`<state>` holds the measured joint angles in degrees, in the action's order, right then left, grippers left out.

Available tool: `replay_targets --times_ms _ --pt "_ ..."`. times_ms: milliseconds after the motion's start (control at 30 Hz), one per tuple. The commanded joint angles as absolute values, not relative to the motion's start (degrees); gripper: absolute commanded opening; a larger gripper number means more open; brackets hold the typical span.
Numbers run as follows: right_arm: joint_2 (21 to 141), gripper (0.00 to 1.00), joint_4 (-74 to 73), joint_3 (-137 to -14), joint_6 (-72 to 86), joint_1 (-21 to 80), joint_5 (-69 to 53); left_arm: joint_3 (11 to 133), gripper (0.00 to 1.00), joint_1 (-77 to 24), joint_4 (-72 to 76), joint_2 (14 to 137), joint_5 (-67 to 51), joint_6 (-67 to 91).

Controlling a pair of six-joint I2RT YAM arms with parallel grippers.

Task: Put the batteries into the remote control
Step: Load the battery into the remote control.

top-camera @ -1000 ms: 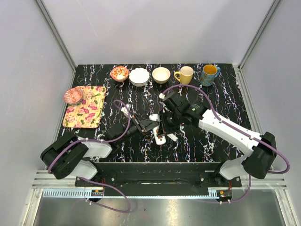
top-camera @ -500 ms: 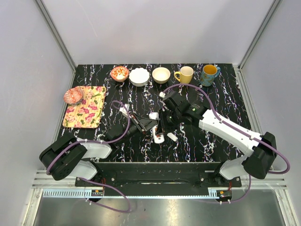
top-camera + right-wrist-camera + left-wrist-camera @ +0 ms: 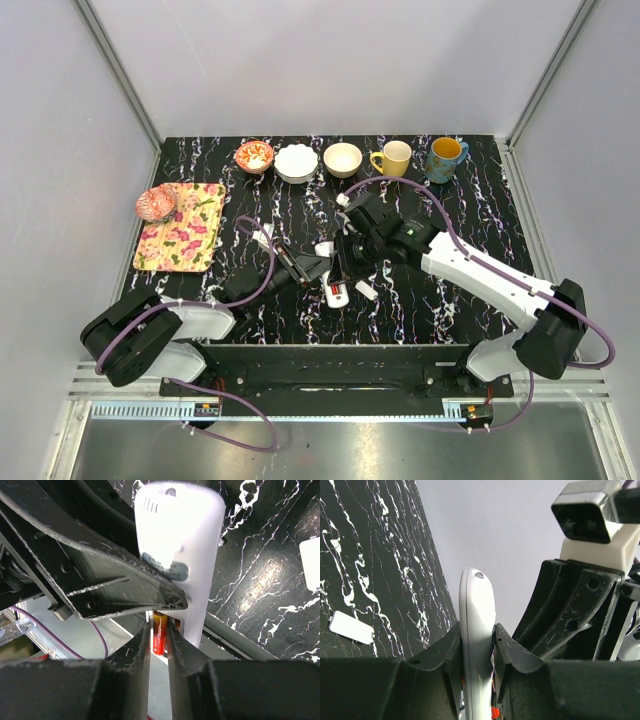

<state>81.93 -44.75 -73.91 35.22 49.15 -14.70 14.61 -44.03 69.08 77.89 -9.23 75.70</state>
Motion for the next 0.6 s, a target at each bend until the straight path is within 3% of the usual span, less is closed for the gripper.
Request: replay_targets --times_ms 0,567 --pt "82.3 0.25 -40.8 -75.9 33.3 49.2 -13.4 14.6 0.0 -44.4 95.4 75.1 -12.9 77.6" --pt "81.8 0.36 -45.3 -79.1 32.3 49.2 -14.6 14.3 0.0 -43.2 95.2 75.9 -12.6 77.5"
